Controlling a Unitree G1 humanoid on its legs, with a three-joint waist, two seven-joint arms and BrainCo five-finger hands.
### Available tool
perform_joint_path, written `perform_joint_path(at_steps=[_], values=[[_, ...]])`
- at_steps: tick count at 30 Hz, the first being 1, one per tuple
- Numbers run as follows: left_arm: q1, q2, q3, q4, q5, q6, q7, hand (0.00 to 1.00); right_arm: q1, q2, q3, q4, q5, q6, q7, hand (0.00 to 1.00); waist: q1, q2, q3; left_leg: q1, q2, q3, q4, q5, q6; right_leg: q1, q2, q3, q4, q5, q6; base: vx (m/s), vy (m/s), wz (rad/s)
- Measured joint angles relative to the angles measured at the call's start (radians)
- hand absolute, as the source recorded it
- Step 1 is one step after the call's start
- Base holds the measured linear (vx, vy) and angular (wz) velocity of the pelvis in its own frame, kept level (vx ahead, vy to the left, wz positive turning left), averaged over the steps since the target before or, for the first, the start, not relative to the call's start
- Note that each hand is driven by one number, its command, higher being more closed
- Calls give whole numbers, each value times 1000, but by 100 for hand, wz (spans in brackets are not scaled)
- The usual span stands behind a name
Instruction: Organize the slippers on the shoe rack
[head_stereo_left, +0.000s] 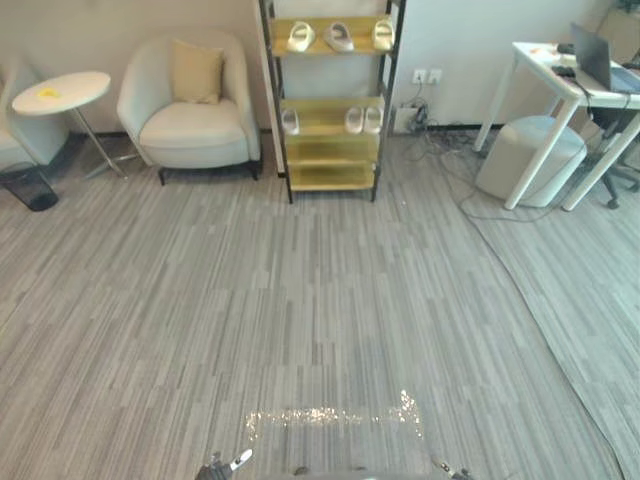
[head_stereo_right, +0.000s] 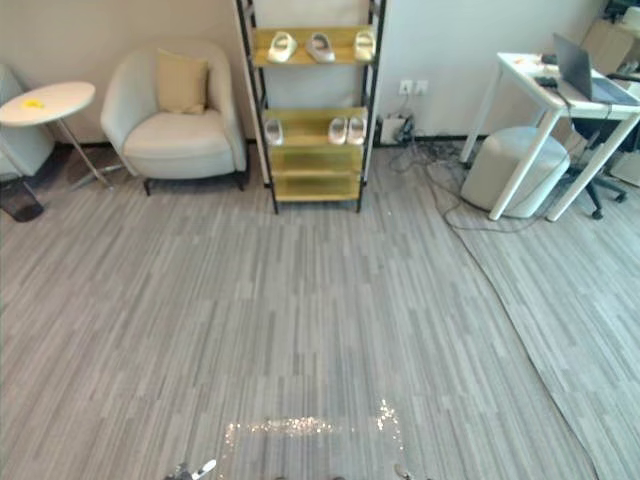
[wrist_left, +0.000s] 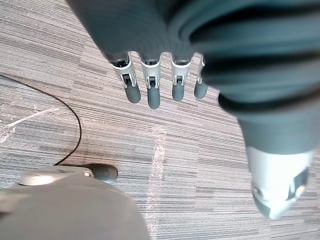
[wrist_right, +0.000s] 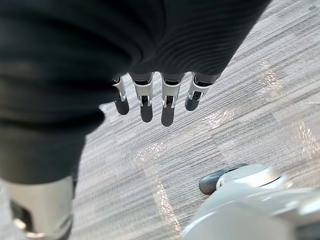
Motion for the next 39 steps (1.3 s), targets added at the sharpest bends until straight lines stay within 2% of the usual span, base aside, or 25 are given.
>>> perform_joint_path(at_steps=[12,21,34,37,39], values=[[-55,-4,-3,16,21,-2,1,0,-81,35,1,2,-46,-6,0,0,3,5,34,33,-5,-5,-20,0,0,48,-3,-10,-32,4,8,32,2,1],[-55,-5,-3,16,27,-2,1,0,-78,34,7,2,-74,-5,-3,0,5,6,35,39,-3,-8,-54,19,-1,37,-1,-20,-40,9,4,-42,-10,1],[-59,-9,5,14,27,-2,1,0,-81,36,1,-4,-74,-5,-6,0,5,7,39,37,-2,-17,-48,16,-5,48,-1,-36,-36,1,8,22,-8,3],[-75,-15,31,13,26,-2,1,0,-80,38,0,-11,-74,-6,-7,0,3,3,57,-7,1,-26,57,-37,-22,41,-3,-56,3,-28,-5,-63,-29,15],[-78,-30,59,-27,22,-2,1,0,-77,39,-2,-26,-68,-5,-7,0,15,16,79,-94,35,-12,265,-147,-37,40,16,-68,41,-73,-16,-105,-37,0]])
